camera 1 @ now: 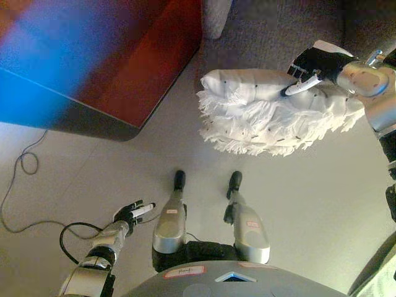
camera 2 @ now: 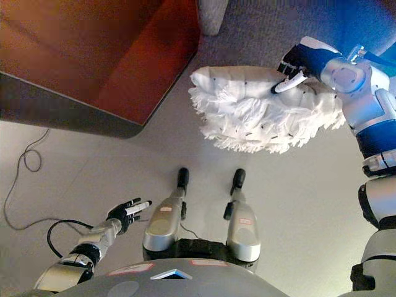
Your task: Pick up the pillow and put it on the sofa.
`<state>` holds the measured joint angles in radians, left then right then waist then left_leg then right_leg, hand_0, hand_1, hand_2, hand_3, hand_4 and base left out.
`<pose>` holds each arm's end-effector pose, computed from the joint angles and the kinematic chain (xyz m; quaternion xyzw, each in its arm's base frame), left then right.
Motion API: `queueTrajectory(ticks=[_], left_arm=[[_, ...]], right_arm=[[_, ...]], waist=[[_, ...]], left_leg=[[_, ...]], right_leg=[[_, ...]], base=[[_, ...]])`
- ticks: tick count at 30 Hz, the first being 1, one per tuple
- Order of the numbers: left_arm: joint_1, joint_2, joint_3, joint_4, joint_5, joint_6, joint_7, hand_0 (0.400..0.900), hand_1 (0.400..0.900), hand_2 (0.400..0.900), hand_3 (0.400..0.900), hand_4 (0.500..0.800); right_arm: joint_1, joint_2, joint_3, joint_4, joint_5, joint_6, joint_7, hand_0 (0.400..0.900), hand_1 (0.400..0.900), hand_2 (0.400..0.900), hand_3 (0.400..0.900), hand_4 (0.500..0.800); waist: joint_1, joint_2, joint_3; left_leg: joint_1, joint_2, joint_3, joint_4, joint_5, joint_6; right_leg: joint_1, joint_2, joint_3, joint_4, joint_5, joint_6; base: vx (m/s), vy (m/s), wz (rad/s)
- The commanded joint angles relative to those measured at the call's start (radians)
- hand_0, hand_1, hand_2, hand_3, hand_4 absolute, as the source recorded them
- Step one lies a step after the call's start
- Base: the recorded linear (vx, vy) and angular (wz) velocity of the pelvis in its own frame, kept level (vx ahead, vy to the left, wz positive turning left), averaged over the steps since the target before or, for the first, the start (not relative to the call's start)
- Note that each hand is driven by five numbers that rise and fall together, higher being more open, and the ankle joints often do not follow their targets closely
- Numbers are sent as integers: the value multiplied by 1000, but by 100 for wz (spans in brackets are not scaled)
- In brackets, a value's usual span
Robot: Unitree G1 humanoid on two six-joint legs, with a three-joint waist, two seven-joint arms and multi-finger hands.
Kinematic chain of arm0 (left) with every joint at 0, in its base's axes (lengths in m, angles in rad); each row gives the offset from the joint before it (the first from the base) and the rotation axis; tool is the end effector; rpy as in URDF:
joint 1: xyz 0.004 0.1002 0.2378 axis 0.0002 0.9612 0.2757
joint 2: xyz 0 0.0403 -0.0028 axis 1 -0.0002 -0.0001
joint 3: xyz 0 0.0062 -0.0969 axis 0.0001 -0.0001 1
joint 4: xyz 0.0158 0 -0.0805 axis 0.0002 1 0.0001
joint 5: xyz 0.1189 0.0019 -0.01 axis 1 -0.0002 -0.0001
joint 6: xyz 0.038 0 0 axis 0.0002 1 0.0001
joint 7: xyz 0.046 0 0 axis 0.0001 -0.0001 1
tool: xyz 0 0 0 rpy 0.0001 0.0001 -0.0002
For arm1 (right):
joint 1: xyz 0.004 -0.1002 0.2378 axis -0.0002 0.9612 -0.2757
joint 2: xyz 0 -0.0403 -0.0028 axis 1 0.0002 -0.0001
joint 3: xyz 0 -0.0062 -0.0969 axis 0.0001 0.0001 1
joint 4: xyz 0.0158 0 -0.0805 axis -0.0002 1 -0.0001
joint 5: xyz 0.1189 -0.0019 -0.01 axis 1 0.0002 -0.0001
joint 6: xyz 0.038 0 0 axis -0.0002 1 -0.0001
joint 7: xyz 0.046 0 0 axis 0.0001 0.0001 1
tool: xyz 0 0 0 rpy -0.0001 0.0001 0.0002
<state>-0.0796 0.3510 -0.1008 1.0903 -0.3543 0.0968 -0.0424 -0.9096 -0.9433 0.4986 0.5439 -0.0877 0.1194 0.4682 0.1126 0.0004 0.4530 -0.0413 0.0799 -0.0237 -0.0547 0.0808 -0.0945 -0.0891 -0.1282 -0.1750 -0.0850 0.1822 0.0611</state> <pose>0.1301 0.2601 -0.0991 0.0079 0.5096 0.1129 0.8529 0.3351 -0.2674 0.2291 -0.5435 0.0876 0.1350 0.8239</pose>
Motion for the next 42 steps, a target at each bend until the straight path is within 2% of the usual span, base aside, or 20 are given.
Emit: queueTrajectory(ticks=[1, 6, 11, 17, 24, 29, 31, 32, 33, 37, 42], left_arm=[[143, 54, -39, 131, 89, 5, 35, 900, 900, 900, 900, 800], [170, 48, -25, 180, 141, 7, 31, 900, 900, 900, 900, 800], [197, 44, -25, 210, 170, -19, 32, 900, 900, 900, 900, 800], [204, 43, -32, 232, 188, -18, 40, 900, 900, 900, 900, 800], [203, 59, -42, 246, 204, -30, 43, 900, 900, 900, 900, 800], [180, 67, -54, 231, 180, -73, 37, 900, 900, 900, 900, 800], [172, 65, -62, 217, 164, -95, 30, 900, 900, 900, 900, 800], [167, 63, -66, 213, 155, -104, 28, 900, 900, 900, 900, 800], [167, 58, -68, 207, 145, -125, 28, 900, 900, 900, 900, 800], [174, 46, -71, 191, 114, -170, 31, 900, 900, 900, 900, 800], [178, 64, -61, 175, 84, -168, 22, 900, 900, 900, 900, 800]], right_arm=[[-22, -61, -111, -119, 212, -38, 34, 400, 400, 400, 400, 500], [-73, -61, -135, -62, 354, -11, 4, 400, 400, 400, 400, 500], [-223, -75, -76, 85, 427, 27, -53, 400, 400, 400, 400, 500], [-365, -74, -14, 282, 441, 72, -114, 400, 400, 400, 400, 500], [-464, -84, -1, 491, 482, 132, -185, 400, 400, 400, 400, 500], [-518, -90, -4, 580, 504, 154, -279, 400, 400, 400, 400, 500], [-549, -96, 3, 616, 483, 158, -354, 400, 400, 400, 400, 500], [-560, -100, 10, 632, 471, 162, -391, 453, 453, 453, 453, 532], [-577, -100, 16, 658, 481, 177, -399, 900, 900, 900, 900, 800], [-607, -95, 45, 676, 479, 169, -380, 900, 900, 900, 900, 800], [-608, -113, 65, 701, 475, 176, -410, 900, 900, 900, 900, 800]], waist=[[20, -46, -250], [33, -64, -313], [57, -74, -349], [87, -75, -366], [126, -60, -341], [144, -18, -278], [147, 10, -244], [147, 21, -230], [149, 39, -210], [147, 88, -154], [133, 116, -132]], left_leg=[[13, 5, 14, 7, -6, 31], [68, 7, 3, -9, -18, 25], [100, 8, -8, -16, -25, 17], [109, 9, -32, -19, -21, 11], [80, 13, -71, -16, -7, 6], [7, 17, -102, -16, 21, 0], [-31, 16, -113, -15, 34, -4], [-47, 14, -121, -14, 39, -5], [-66, 14, -127, -13, 46, -6], [-118, 15, -133, -14, 67, -11], [-134, 24, -120, -15, 76, -13]], right_leg=[[78, -27, -28, 96, -117, 31], [142, -17, -38, 71, -126, 26], [187, -13, -54, 39, -120, 26], [214, -9, -70, 27, -123, 22], [208, -4, -92, 36, -138, 14], [146, -2, -112, 61, -149, 3], [107, -4, -117, 74, -152, -2], [89, -4, -115, 81, -152, -5], [68, -5, -115, 88, -154, -7], [7, -9, -113, 114, -160, -17], [-24, -12, -109, 142, -172, -20]], base=[[221, -4, 6], [197, -1, 9], [138, 13, 10], [125, 10, 14], [54, -44, 23], [-167, -93, 16], [-278, -70, 9], [-306, -37, 2], [-310, -22, -4], [-213, -23, -2], [-90, -18, -7]])
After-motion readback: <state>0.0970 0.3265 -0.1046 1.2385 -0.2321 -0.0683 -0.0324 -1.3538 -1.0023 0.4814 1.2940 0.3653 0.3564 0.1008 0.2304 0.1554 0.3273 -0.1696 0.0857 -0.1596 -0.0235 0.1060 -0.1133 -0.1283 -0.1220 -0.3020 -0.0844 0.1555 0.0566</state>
